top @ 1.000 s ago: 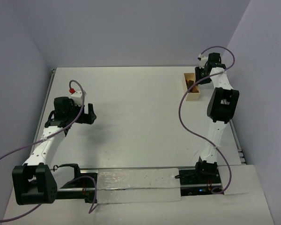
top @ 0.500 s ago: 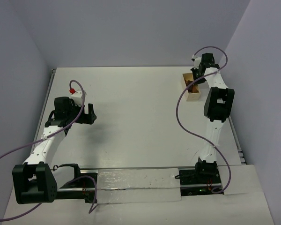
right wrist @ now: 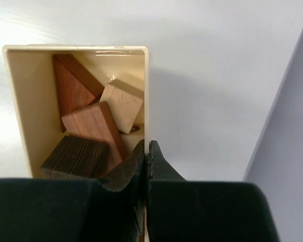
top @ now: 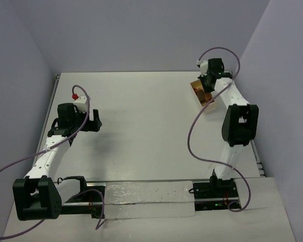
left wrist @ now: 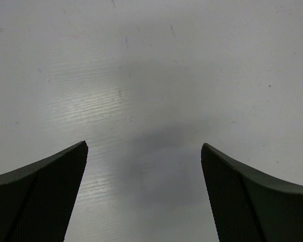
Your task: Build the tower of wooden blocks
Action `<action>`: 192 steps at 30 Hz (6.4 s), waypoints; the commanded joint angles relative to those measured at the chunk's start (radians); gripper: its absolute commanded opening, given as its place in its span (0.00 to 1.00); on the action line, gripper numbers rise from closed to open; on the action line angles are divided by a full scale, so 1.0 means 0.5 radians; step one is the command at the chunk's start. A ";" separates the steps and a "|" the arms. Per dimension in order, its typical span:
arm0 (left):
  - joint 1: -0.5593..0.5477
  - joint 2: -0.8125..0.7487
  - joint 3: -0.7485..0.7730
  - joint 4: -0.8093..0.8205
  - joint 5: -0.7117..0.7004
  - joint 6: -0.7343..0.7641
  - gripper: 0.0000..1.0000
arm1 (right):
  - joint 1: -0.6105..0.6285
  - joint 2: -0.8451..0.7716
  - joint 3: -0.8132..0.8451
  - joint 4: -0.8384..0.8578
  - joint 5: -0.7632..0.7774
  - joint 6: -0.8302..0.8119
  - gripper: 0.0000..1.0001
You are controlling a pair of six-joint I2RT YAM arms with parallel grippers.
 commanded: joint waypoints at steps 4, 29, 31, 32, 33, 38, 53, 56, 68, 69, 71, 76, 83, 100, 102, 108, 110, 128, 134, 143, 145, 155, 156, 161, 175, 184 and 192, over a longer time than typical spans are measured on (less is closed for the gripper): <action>0.095 -0.065 0.228 -0.118 -0.012 -0.140 0.99 | 0.733 -0.748 -0.608 0.551 0.517 -0.223 0.00; 0.469 -0.350 0.419 -0.478 0.074 -0.285 0.99 | 2.182 -0.327 -1.826 3.643 1.994 -1.797 0.00; 0.492 -0.368 0.422 -0.494 0.078 -0.282 0.99 | 2.234 -0.162 -1.803 3.991 1.994 -1.980 0.00; 0.505 -0.377 0.422 -0.495 0.082 -0.282 0.99 | 2.247 -0.080 -1.778 4.076 1.991 -2.096 0.00; 0.515 -0.385 0.422 -0.500 0.091 -0.282 0.99 | 2.263 -0.013 -1.758 4.199 1.981 -2.189 0.00; 0.567 -0.389 0.416 -0.507 0.128 -0.279 0.99 | 2.312 0.317 -1.646 4.658 1.892 -2.712 0.00; 0.637 -0.351 0.389 -0.493 0.239 -0.263 0.99 | 2.321 0.566 -1.640 4.703 1.688 -3.411 0.00; 0.645 -0.354 0.388 -0.494 0.243 -0.260 0.99 | 2.321 0.577 -1.628 4.703 1.615 -3.535 0.00; 0.666 -0.317 0.386 -0.495 0.238 -0.254 0.99 | 2.200 0.472 -1.465 4.703 1.638 -3.582 0.00; 0.666 -0.320 0.385 -0.497 0.239 -0.257 0.99 | 2.175 0.476 -1.443 4.702 1.641 -3.580 0.00; 0.669 -0.326 0.380 -0.486 0.256 -0.263 0.99 | 2.144 0.569 -1.391 4.700 1.620 -3.589 0.00; 0.669 -0.327 0.395 -0.507 0.237 -0.253 0.99 | 2.107 0.539 -1.473 4.703 1.637 -3.547 0.00; 0.676 -0.349 0.386 -0.492 0.247 -0.265 0.99 | 2.059 0.518 -1.329 4.700 1.675 -3.562 0.00; 0.694 -0.363 0.403 -0.516 0.253 -0.251 0.99 | 1.972 0.348 -1.329 4.700 1.771 -3.384 0.00; 0.697 -0.366 0.392 -0.505 0.258 -0.255 0.99 | 2.054 0.478 -1.204 4.704 1.798 -3.398 0.00; 0.700 -0.341 0.409 -0.526 0.243 -0.250 0.99 | 2.050 0.381 -1.187 4.700 1.783 -3.332 0.00; 0.702 -0.360 0.396 -0.513 0.249 -0.250 0.99 | 2.027 0.442 -1.091 4.700 1.795 -3.361 0.00; 0.709 -0.346 0.364 -0.469 0.350 -0.231 0.99 | 1.753 -0.584 -1.200 2.219 2.035 -1.374 0.00; 0.709 -0.322 0.371 -0.484 0.372 -0.227 0.99 | 1.640 -0.789 -0.748 0.564 1.426 -0.254 0.00; 0.712 -0.363 0.368 -0.480 0.389 -0.219 0.99 | 1.484 -0.863 -0.634 0.045 0.925 0.117 0.00; 0.709 -0.367 0.370 -0.484 0.398 -0.205 0.99 | 1.391 -0.869 -0.627 -0.005 0.837 0.177 0.00; 0.709 -0.485 0.345 -0.552 0.917 0.096 0.99 | 0.158 -0.771 -0.430 -0.222 0.003 0.033 0.00; 0.708 -0.490 0.343 -0.543 0.927 0.105 0.99 | 0.013 -0.695 -0.350 -0.242 -0.069 0.020 0.00; 0.706 -0.470 0.333 -0.526 0.980 0.133 0.99 | -0.384 -0.261 0.099 -0.408 -0.280 -0.100 0.00; 0.708 -0.383 0.252 -0.289 0.888 -0.026 0.99 | -0.675 0.613 0.894 -0.594 -0.501 -0.034 0.00; 0.709 -0.266 0.242 -0.195 0.871 -0.125 0.99 | -0.682 0.654 0.725 -0.424 -0.414 0.069 0.00; 0.709 -0.232 0.251 -0.180 0.860 -0.150 0.99 | -0.685 0.590 0.556 -0.324 -0.413 0.058 0.35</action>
